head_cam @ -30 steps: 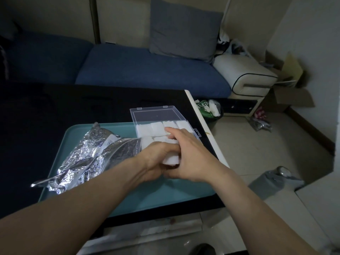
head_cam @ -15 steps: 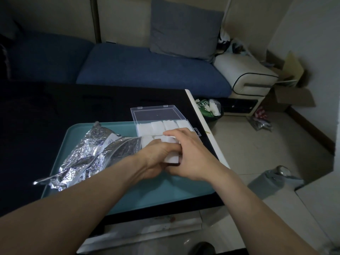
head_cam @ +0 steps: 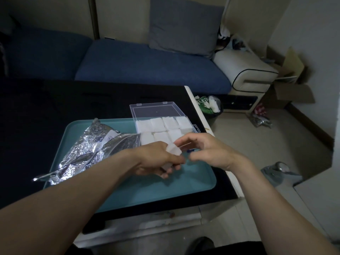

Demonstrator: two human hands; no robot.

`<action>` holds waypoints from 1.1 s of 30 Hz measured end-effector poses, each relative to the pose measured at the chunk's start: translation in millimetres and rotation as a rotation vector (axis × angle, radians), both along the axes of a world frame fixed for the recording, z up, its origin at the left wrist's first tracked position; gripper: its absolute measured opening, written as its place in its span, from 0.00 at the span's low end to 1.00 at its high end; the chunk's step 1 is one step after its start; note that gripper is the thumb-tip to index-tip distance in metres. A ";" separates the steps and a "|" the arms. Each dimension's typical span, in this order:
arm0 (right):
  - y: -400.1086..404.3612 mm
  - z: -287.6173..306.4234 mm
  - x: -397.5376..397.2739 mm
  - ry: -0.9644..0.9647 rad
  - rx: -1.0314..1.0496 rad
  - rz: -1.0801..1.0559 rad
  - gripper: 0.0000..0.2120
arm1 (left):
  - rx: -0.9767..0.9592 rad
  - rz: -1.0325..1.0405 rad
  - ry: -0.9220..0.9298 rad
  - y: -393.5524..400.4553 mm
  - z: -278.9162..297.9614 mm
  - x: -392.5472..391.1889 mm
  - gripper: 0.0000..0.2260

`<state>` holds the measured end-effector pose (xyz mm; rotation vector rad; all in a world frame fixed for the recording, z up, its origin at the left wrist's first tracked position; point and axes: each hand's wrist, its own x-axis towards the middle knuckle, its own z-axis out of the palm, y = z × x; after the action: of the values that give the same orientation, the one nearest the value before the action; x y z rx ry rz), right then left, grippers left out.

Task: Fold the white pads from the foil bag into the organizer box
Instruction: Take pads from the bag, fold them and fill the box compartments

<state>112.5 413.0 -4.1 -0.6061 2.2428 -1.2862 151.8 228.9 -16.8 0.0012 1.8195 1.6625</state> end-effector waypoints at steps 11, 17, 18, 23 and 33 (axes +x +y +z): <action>6.3 -10.0 -18.1 0.095 -0.292 -0.295 0.07 | -0.118 0.114 0.129 14.7 0.2 -6.8 0.05; 18.7 -22.4 -64.4 0.446 -0.083 -0.563 0.13 | -0.761 0.125 0.987 2.6 -16.5 -18.5 0.12; 17.2 -26.0 -69.8 0.444 0.007 -0.520 0.13 | -0.812 0.035 1.028 1.2 -21.4 -19.8 0.14; 0.6 -39.5 -80.9 0.441 0.350 -0.356 0.14 | -1.076 -0.221 1.054 4.7 -36.1 -22.9 0.20; -22.7 -46.3 -78.9 0.577 0.660 -0.472 0.16 | -1.149 -0.223 1.029 14.7 -33.3 -24.8 0.18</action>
<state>33.6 390.3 -50.4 -0.2053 3.2028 -0.4773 127.0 243.6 -50.1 0.6170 3.1211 0.1849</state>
